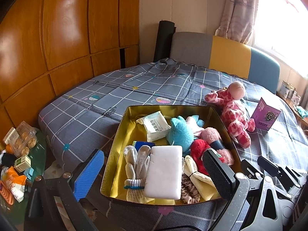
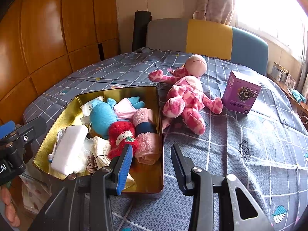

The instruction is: Organize soft objects

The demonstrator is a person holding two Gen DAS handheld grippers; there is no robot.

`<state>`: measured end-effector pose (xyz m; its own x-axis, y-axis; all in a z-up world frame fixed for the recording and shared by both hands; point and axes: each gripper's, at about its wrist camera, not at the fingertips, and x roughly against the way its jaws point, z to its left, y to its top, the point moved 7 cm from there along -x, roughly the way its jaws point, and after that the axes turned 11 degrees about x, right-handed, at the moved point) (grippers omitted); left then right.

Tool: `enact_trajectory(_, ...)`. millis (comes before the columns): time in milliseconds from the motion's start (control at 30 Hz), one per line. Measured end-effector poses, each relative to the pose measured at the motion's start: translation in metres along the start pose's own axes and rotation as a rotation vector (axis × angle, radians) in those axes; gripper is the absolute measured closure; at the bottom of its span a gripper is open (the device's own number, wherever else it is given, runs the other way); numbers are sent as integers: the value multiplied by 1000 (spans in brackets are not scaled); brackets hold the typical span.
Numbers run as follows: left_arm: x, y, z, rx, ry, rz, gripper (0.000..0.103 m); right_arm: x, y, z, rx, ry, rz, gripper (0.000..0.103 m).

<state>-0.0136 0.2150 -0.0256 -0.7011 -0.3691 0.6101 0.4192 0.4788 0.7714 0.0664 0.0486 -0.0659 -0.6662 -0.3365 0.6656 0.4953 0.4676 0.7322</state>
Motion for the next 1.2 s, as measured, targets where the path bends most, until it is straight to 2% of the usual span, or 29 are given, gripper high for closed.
enact_trajectory(1200, 0, -2, 3, 2, 4, 3, 0, 2, 2, 2, 2, 0, -5, 62)
